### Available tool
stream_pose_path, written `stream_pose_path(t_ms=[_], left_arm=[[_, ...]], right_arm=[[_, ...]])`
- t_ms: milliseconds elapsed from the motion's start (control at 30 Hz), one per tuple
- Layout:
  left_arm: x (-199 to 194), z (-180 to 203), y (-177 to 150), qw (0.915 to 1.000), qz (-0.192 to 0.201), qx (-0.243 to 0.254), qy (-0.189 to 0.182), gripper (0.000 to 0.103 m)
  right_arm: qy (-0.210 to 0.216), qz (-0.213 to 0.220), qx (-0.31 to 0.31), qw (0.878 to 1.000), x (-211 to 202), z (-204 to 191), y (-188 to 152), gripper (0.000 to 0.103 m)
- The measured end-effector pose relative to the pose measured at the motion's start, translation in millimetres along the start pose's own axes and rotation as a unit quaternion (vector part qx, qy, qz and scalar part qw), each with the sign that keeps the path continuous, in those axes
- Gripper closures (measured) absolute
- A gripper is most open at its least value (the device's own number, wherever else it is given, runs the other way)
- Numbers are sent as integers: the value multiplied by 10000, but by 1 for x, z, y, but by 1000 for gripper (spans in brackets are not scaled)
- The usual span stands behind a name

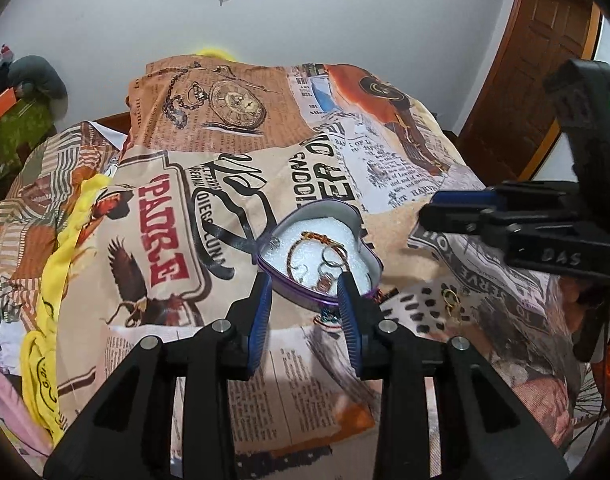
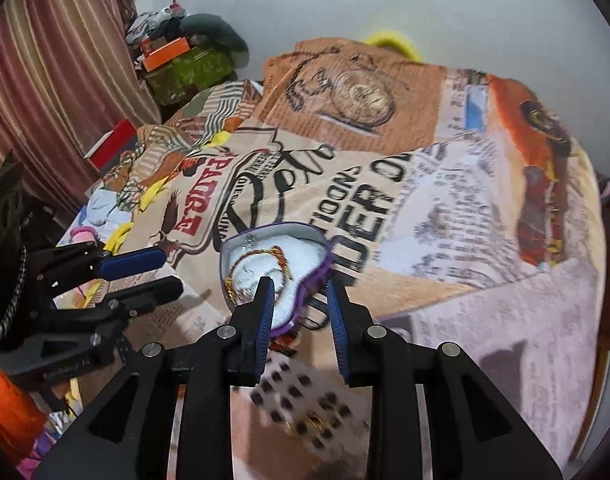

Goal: Organize jewelry
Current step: 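Withdraw both tools and move the left tool toward a red-string bracelet, then grasp the blue-beaded red-string bracelet with the left tool while the right tool grasps a small ring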

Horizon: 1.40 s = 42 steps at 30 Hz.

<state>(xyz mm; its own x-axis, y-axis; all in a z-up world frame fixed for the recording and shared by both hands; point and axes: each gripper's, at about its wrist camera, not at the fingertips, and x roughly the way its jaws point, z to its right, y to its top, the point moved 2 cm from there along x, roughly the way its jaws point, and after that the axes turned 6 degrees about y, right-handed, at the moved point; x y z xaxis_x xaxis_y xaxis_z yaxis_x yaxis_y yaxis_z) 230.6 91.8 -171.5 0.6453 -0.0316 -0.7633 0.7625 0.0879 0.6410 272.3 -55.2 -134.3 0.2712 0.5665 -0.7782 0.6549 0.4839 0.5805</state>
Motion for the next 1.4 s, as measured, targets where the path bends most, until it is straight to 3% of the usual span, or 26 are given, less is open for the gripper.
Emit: stream_pose_path(t_ms=[100,300,600,767,967,1233,1400], left_arm=[[-5,7,-5,10000,-27,77,12,69],[-8,17,-16,9998,-133,142,-11,63],[16,27,-46,9974,-682,133,-200,63],[27,35,-51,9969,-736,156,-232,63],[47,28,-41,9954,-851,-221,-385,63],[64,28,-36,9957,-797,-293,-372,63],[70,26,-36,9958,-798,-321,-328,74]], right_arm=[[-160,157,-55,9997,-15,2,-7,65],[-285,200,-152,9993,-29,1,-28,64],[-399,-165,-270,9987,-21,2,-70,64],[-582,-235,-324,9975,-22,6,-87,64],[-672,-327,-233,9969,-16,19,-92,64],[-528,-223,-266,9980,-7,24,-87,64],[-343,-206,-199,9990,-2,28,-84,64]])
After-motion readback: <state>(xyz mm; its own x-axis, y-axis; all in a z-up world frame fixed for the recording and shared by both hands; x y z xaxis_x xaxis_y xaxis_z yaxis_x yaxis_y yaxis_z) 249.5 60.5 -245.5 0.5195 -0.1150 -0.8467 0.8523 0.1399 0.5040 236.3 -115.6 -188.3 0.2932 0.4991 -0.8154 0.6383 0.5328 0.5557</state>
